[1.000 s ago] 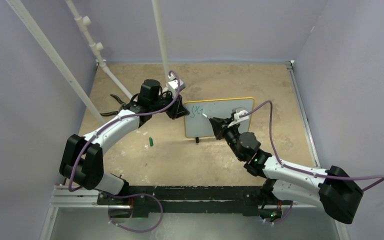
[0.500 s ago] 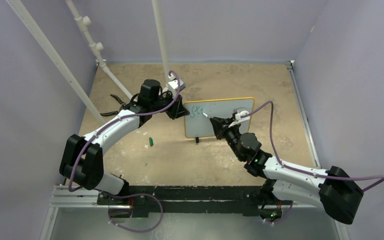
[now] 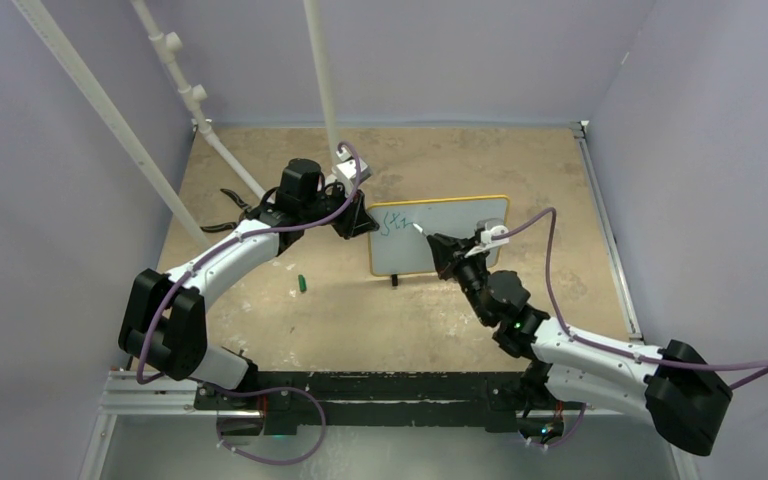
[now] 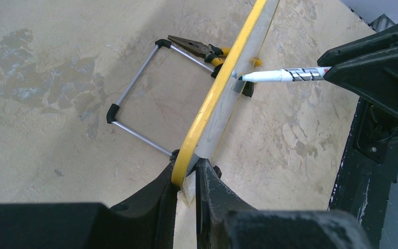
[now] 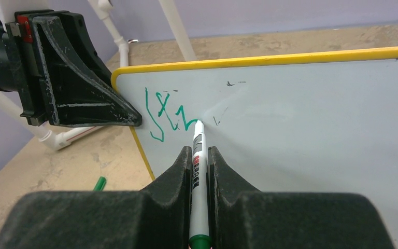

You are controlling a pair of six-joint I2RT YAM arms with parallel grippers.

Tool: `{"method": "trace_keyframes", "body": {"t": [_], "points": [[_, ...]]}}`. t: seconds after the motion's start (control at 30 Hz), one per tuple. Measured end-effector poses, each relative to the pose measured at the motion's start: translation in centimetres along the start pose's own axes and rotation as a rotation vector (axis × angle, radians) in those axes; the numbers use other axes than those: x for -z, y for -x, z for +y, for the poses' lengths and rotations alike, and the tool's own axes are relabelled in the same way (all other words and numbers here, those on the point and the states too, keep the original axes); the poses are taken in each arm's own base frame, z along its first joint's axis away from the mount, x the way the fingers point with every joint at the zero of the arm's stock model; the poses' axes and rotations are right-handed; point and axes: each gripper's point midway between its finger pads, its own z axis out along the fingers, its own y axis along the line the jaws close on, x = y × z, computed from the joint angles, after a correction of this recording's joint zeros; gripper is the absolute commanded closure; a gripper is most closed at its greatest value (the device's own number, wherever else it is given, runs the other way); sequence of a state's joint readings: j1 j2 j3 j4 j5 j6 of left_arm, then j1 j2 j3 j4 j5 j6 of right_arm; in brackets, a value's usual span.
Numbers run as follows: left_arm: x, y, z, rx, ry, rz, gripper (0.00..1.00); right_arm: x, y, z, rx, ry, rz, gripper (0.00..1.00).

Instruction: Write a sentence on the whiteboard

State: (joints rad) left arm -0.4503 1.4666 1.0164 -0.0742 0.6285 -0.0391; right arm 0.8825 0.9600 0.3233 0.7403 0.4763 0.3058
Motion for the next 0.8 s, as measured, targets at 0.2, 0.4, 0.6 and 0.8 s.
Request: {"method": "trace_keyframes", "body": {"t": [0.2, 0.4, 0.6, 0.8], "points": [[0.0, -0.02, -0.07, -0.001, -0.001, 0.001, 1.0, 0.8, 0.59, -0.27, -0.013, 0.009, -0.031, 1.0], [0.0, -0.02, -0.07, -0.001, -0.001, 0.001, 1.0, 0.75, 0.89, -0.27, -0.019, 0.007, -0.044, 1.0], [0.0, -0.03, -0.06, -0.002, -0.001, 0.001, 1.0, 0.56, 0.49, -0.73, -0.011, -0.019, -0.038, 1.0], [0.0, -0.02, -0.04, -0.003, 0.0, 0.001, 1.0, 0.33, -0.01, -0.78, 0.0, -0.022, -0.028, 1.0]]}}
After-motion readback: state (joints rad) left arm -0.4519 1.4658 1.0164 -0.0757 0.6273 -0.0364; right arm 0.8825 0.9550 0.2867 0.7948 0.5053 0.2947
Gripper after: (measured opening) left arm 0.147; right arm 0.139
